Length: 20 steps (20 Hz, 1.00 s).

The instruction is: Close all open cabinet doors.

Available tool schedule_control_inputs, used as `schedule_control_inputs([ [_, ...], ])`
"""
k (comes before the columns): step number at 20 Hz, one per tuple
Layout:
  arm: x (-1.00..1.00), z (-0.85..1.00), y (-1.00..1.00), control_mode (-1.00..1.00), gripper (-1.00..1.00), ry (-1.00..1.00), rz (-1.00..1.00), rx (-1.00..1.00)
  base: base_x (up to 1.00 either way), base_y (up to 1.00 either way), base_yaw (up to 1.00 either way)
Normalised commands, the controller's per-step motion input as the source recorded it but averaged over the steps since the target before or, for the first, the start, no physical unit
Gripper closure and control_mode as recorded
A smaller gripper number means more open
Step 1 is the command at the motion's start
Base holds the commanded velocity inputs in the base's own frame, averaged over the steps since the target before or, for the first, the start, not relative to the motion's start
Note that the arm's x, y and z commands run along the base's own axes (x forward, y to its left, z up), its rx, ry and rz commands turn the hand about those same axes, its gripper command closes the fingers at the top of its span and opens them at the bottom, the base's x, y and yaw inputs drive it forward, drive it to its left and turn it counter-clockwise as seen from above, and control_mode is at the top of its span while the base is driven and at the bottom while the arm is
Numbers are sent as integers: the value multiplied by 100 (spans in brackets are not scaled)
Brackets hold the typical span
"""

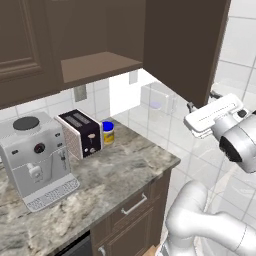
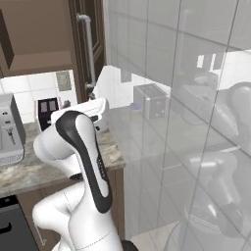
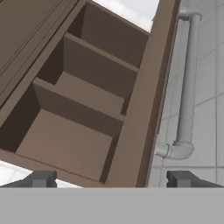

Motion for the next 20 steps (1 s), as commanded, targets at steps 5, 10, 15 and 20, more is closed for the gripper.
schedule_control_inputs([
  [5,1,6,3,-100,-100,2,12,0,0,0,0],
  [10,0,1,5,-100,-100,5,12,0,0,0,0],
  [15,0,0,16,-100,-100,8,10,0,0,0,0],
  [20,5,0,22,-100,-100,11,10,0,0,0,0],
])
